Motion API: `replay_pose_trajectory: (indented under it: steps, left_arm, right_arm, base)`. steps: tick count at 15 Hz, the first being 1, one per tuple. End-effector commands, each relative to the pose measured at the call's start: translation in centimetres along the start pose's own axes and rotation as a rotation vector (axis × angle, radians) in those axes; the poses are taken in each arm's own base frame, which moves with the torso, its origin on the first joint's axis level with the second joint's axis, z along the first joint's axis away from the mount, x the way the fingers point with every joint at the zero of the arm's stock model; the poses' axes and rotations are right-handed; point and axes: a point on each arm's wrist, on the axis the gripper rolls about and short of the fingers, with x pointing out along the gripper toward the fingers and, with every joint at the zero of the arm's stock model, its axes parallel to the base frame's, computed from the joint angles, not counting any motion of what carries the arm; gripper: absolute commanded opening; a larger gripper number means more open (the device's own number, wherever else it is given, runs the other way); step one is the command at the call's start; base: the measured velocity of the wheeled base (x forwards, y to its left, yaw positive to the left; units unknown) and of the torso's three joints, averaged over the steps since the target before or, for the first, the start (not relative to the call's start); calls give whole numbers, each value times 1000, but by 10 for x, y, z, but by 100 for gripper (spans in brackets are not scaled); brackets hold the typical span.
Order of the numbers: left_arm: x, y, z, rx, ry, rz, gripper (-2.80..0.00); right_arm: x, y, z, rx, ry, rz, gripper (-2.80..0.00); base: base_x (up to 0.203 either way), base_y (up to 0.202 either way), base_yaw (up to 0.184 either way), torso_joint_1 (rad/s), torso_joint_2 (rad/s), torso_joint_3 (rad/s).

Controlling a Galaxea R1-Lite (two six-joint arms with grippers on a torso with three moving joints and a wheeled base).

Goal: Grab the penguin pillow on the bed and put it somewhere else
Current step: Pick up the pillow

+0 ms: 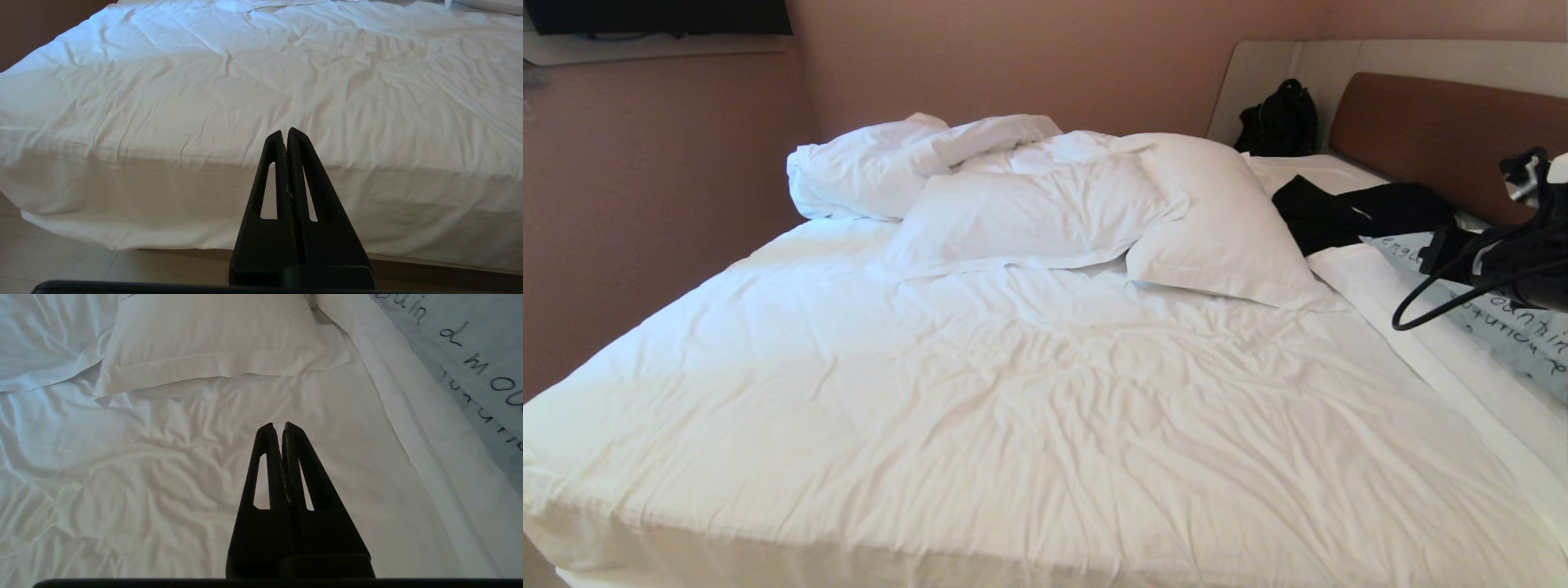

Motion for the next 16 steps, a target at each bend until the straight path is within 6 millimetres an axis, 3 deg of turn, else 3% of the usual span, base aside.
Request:
replay_pose_trajectory:
  steps: [1, 6, 16]
  left_arm:
    - [0, 0, 0, 0, 1, 1, -280]
    - [0, 0, 0, 0, 1, 1, -280]
    - [0, 0, 0, 0, 1, 1, -280]
  right_arm:
    - [6, -9, -4, 2, 13, -22, -280]
    - [20, -29, -9, -28, 29, -84, -280]
    - [28, -145, -10, -134, -21, -380, -280]
  base:
    - [0, 0, 0, 0, 0, 0]
    - [0, 0, 0, 0, 0, 0]
    - [0, 0, 0, 0, 0, 0]
